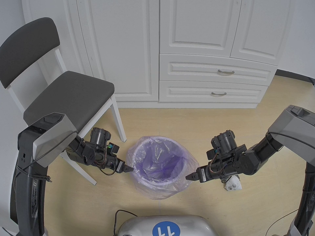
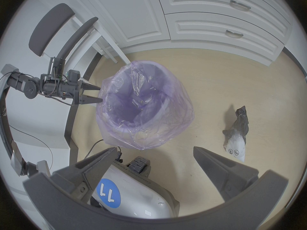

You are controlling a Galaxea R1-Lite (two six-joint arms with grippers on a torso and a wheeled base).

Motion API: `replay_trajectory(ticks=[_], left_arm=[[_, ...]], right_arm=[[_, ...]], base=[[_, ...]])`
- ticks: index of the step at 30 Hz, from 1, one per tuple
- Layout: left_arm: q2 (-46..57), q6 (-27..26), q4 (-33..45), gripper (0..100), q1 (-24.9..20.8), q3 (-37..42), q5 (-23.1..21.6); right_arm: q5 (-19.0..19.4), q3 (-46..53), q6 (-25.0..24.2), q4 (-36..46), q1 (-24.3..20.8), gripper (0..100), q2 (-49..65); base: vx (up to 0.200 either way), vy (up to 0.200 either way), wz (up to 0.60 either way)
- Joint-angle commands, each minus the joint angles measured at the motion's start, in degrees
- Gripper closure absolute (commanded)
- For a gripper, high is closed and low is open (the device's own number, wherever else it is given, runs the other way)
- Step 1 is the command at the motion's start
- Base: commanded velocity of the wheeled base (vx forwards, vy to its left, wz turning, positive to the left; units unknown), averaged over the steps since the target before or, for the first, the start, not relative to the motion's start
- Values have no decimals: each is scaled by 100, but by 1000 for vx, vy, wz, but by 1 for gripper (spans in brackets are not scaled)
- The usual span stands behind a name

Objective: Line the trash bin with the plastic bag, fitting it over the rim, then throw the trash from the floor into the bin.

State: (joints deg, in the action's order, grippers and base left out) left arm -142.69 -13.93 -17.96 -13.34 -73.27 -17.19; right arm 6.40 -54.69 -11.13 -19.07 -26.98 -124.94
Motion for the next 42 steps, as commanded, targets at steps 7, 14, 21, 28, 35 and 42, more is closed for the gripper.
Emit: replay_trajectory(ticks=[7,14,21,28,35,42], left_arm=[[66,5,-402,0,156,550,5],[-233,14,-375,0,261,234,14],[-488,14,-173,0,323,-373,23],[-734,22,926,0,340,-1357,-13],[-1437,14,1488,0,376,-2728,-4],[-1973,22,1681,0,332,-3326,-21]], right_arm=[[2,-24,-3,-18,70,0,93],[-7,-16,-3,-18,96,0,58],[-7,-174,-3,-27,316,0,-65],[-16,-455,-3,-27,632,0,-338],[19,-939,-364,-721,861,0,-1094],[-34,-1712,-926,-1222,861,0,-2008]], base=[[0,0,0],[0,0,0],[0,0,0],[0,0,0],[0,0,0],[0,0,0]])
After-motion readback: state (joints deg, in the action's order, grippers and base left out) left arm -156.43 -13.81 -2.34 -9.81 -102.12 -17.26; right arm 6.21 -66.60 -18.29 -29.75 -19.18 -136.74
